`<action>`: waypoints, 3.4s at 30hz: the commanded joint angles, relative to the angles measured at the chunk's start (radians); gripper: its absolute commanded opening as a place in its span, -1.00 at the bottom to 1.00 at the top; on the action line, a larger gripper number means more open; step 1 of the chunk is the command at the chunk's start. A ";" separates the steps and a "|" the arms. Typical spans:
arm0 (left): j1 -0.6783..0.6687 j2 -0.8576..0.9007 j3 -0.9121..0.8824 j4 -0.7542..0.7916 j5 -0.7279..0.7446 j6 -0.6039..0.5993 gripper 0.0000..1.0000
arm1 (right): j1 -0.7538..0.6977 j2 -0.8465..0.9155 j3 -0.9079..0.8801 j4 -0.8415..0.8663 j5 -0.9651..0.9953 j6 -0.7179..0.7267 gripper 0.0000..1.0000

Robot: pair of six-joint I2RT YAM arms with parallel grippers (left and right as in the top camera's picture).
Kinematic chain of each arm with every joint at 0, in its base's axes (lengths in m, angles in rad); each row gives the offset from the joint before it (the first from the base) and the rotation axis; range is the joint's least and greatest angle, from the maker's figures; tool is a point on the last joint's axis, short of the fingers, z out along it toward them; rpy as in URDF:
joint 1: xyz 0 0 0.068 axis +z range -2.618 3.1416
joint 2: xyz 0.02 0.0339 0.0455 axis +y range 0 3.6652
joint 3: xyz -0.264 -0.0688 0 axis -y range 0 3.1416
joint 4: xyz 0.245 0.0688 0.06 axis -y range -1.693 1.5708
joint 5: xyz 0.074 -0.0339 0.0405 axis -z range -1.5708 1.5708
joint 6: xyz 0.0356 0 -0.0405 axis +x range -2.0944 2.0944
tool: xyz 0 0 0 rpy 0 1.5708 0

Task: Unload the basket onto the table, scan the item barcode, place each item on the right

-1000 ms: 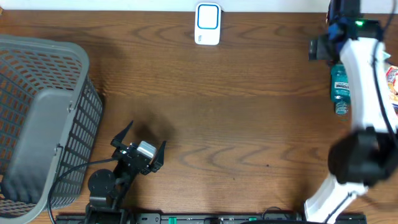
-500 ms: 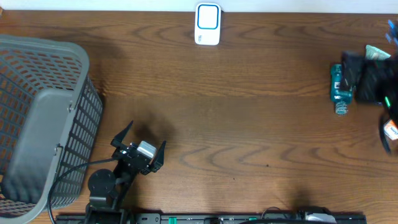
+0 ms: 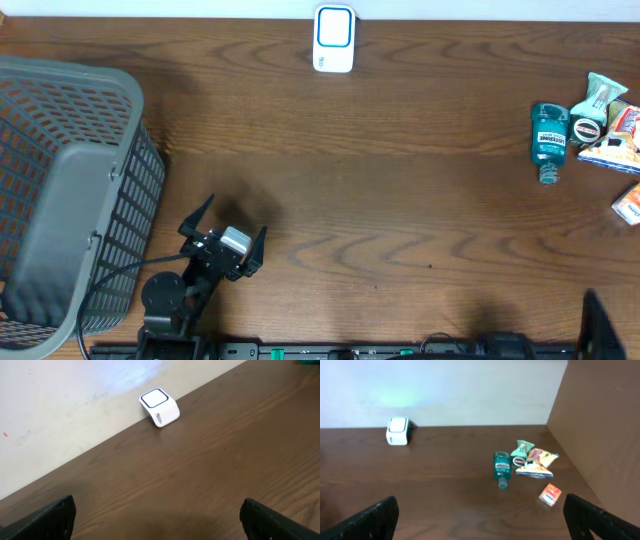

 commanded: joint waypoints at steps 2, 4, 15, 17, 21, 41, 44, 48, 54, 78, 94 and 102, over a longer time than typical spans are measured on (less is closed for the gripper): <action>-0.004 -0.001 -0.026 -0.020 0.020 0.006 0.96 | 0.011 -0.101 -0.153 0.026 0.012 -0.003 0.99; -0.004 -0.001 -0.026 -0.020 0.020 0.006 0.96 | 0.012 -0.167 -0.253 0.071 0.013 0.005 0.99; -0.004 -0.001 -0.026 -0.020 0.020 0.006 0.96 | 0.011 -0.497 -0.971 0.685 0.011 0.090 0.98; -0.004 -0.001 -0.026 -0.019 0.020 0.006 0.96 | 0.010 -0.520 -1.093 0.808 0.007 0.090 0.98; -0.004 -0.001 -0.026 -0.020 0.020 0.006 0.95 | 0.010 -0.542 -1.315 1.055 -0.015 0.091 0.99; -0.004 -0.001 -0.026 -0.020 0.020 0.006 0.95 | -0.031 -0.607 -1.849 1.497 -0.019 0.217 0.99; -0.004 -0.001 -0.026 -0.019 0.020 0.006 0.95 | -0.029 -0.607 -1.849 1.491 -0.019 0.217 0.98; -0.004 -0.001 -0.026 -0.020 0.020 0.006 0.96 | -0.029 -0.607 -1.849 1.492 -0.018 0.217 0.99; -0.004 -0.001 -0.026 -0.020 0.020 0.006 0.95 | -0.029 -0.607 -1.849 1.492 -0.018 0.216 0.99; -0.003 -0.095 -0.026 -0.019 -0.193 -0.204 0.95 | -0.029 -0.607 -1.849 1.492 -0.018 0.217 0.98; 0.009 -0.096 -0.026 -0.053 -0.389 -0.421 0.96 | -0.029 -0.607 -1.849 1.492 -0.019 0.217 0.98; 0.025 -0.096 -0.026 -0.053 -0.389 -0.425 0.96 | -0.029 -0.607 -1.849 1.492 -0.019 0.217 0.99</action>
